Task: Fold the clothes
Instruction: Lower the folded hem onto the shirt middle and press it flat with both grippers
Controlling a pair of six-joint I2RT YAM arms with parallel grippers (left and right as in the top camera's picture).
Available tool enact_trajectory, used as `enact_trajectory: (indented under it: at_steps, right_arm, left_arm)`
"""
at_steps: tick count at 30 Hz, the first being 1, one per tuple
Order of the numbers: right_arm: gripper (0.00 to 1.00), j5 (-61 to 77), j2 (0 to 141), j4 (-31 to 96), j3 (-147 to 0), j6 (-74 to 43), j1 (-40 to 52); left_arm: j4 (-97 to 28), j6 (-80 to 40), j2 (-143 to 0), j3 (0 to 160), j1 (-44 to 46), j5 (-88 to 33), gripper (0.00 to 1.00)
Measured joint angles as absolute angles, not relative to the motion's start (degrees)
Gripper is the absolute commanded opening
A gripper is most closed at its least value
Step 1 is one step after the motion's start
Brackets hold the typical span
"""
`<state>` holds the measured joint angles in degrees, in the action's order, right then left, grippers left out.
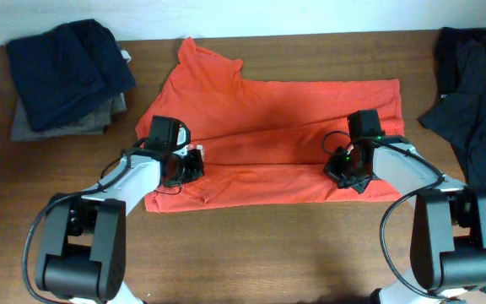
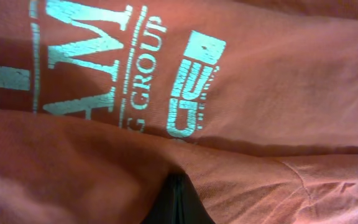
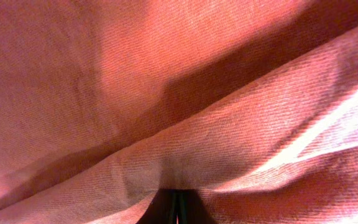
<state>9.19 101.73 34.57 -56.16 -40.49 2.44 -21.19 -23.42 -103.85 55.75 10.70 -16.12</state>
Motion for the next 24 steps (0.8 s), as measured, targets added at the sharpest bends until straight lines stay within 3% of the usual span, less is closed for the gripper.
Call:
enact_trajectory:
  at_steps: [9,24]
  right_arm:
    - [0.07,7.3,101.7,32.2,-56.1,-40.5,2.5]
    - [0.1,3.9,101.7,29.7,-56.1,-37.0,-0.8]
  left_arm:
    - [-22.4,-23.4,-103.9,55.8,5.9,-15.6,0.01]
    - [-22.5,-23.4,-103.9,55.8,5.7,-15.2,0.01]
